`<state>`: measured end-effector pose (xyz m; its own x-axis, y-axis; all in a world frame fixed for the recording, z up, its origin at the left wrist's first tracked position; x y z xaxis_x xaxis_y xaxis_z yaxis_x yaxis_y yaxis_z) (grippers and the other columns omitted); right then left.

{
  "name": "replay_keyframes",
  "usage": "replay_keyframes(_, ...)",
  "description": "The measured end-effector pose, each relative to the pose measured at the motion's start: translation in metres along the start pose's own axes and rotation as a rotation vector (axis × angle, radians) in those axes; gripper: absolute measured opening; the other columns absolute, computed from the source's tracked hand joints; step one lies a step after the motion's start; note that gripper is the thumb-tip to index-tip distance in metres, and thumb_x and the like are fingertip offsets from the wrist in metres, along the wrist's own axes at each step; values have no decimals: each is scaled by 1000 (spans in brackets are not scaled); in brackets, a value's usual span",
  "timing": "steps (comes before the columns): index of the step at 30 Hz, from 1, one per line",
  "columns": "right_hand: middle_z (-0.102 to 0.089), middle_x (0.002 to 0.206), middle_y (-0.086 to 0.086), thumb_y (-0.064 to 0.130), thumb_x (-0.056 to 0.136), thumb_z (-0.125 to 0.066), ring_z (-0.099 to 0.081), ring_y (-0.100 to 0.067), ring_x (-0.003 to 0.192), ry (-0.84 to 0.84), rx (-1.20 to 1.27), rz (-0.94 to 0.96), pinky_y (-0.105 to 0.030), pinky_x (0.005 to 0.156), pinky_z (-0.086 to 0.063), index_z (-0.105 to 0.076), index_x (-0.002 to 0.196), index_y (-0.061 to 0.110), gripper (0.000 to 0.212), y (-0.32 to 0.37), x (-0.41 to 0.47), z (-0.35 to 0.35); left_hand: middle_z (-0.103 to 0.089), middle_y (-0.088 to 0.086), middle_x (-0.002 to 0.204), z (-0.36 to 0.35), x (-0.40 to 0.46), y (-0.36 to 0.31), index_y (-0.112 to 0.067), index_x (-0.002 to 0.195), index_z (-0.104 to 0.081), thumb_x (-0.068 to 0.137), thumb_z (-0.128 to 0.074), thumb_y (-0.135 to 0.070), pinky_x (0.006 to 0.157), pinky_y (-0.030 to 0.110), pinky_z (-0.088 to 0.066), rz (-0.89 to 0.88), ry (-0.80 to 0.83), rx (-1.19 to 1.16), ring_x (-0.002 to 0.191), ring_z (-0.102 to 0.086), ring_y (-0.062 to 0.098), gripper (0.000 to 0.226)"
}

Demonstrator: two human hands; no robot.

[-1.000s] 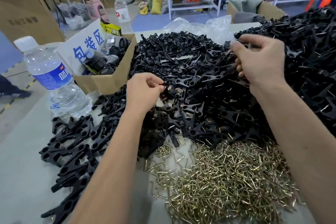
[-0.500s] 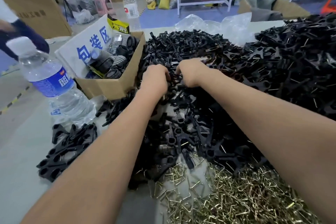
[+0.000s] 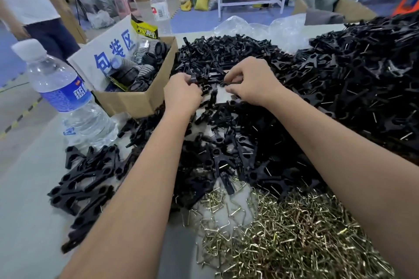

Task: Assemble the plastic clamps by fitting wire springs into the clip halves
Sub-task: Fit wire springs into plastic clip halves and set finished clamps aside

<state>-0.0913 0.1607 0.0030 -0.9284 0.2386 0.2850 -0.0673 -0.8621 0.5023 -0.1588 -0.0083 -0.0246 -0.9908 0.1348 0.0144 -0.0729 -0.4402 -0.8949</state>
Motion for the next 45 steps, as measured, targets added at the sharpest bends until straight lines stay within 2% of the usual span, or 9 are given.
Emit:
replay_keyframes(4, -75, 84, 8, 18, 78, -88, -69, -6, 82, -118, 89, 1, -24, 84, -56, -83, 93, 20, 17, 4, -46, 21, -63, 6, 69, -4, -42, -3, -5, 82, -62, 103, -42, 3, 52, 21, -53, 261, 118, -626, 47, -59, 10, 30)
replay_keyframes(8, -71, 74, 18, 28, 73, -95, -61, 8, 65, -273, 316, -18, -7, 63, -45, -80, 84, 25, 18, 5, -109, 30, -66, 8, 74, -1, -74, 5, 0, 88, -66, 107, -52, -7, 57, 18, -54, 326, 217, -833, 58, -61, 11, 24)
replay_keyframes(11, -76, 77, 13, 26, 78, -92, -68, 3, 67, -286, 465, -25, -13, 66, -53, -82, 92, 26, 17, 3, -148, 28, -68, 8, 84, -2, -97, 12, 1, 96, -68, 97, -67, -2, 65, 19, -57, 249, 281, -833, 67, -66, 11, 3)
replay_keyframes(17, -81, 90, 3, 6, 90, -79, -77, -20, 69, -243, 773, -168, -35, 67, -65, -80, 111, 14, 22, -20, -189, 5, -78, 15, 98, -15, -135, 22, -1, 111, -74, 92, -68, 7, 81, 29, -62, 51, 476, -734, 89, -77, 22, 21)
replay_keyframes(24, -80, 90, -8, 0, 90, -77, -78, -27, 78, -246, 926, -166, -32, 66, -64, -79, 106, 12, 20, -20, -196, 0, -80, 11, 95, -24, -141, 19, -11, 107, -77, 90, -72, 8, 73, 25, -61, -78, 547, -617, 91, -78, 22, 26)
replay_keyframes(28, -80, 89, -6, -1, 90, -77, -78, -24, 78, -238, 930, -167, -30, 65, -64, -80, 105, 11, 19, -19, -196, 0, -80, 14, 98, -25, -141, 20, -4, 112, -76, 89, -72, 8, 73, 25, -61, -78, 550, -597, 91, -78, 22, 26)
replay_keyframes(40, -77, 77, -4, 4, 90, -78, -70, -16, 61, -184, 845, -148, -26, 61, -59, -83, 99, 17, 16, -19, -196, 6, -79, 15, 91, -24, -138, 21, -10, 103, -79, 92, -72, -7, 70, 28, -63, -91, 562, -622, 82, -78, 21, 13)
replay_keyframes(43, -74, 70, -2, 5, 91, -77, -63, -15, 57, -111, 901, -129, -24, 57, -54, -84, 94, 20, 17, -20, -196, 14, -78, 14, 106, -20, -136, 19, -22, 119, -77, 87, -76, -19, 71, 29, -63, -177, 632, -607, 88, -76, 22, 32)
replay_keyframes(45, -73, 70, -4, 5, 90, -78, -62, -18, 58, -68, 937, -118, -25, 59, -54, -83, 95, 18, 15, -19, -196, 18, -76, 13, 115, -17, -136, 16, -24, 121, -76, 91, -74, -17, 75, 33, -64, -260, 712, -604, 96, -75, 24, 31)
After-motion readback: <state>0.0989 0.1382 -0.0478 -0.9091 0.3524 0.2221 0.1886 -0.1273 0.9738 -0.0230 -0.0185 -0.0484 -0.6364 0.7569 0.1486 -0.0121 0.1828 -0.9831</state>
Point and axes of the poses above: each hand's wrist, its own x-axis towards the middle knuckle, its own z-axis out of the back of the hand, y = z × x, the point moved 3 cm from there along x, towards the middle knuckle
